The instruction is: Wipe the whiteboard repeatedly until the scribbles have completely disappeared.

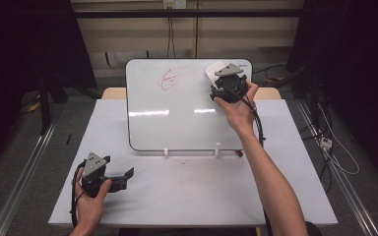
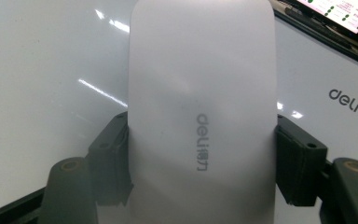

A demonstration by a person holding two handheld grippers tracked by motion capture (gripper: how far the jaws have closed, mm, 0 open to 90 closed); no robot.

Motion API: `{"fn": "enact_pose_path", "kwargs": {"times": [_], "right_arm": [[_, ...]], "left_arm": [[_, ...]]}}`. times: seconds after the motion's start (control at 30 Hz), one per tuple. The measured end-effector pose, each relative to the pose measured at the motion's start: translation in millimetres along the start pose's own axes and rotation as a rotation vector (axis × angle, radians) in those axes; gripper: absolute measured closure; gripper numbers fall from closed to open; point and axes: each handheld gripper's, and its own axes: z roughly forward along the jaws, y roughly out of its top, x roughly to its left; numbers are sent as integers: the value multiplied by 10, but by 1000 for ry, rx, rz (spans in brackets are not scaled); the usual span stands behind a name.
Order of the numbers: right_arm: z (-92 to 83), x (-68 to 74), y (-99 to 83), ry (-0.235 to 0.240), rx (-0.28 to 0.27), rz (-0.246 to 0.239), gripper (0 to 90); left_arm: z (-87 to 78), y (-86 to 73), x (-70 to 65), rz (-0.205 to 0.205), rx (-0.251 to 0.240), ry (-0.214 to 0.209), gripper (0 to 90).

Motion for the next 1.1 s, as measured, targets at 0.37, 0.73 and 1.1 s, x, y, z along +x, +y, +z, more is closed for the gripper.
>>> {"fn": "enact_pose_path", "kwargs": {"times": [0.37, 0.73, 1.1], "right_arm": [[14, 33, 23, -9, -11, 30, 315], [33, 162, 49, -4, -22, 19, 315], [68, 321, 113, 8, -32, 1, 315]], "left_arm": [[28, 7, -18, 6, 7, -11, 42], [47, 17, -31, 13, 15, -24, 42], [46, 17, -27, 12, 9, -27, 42]]}}
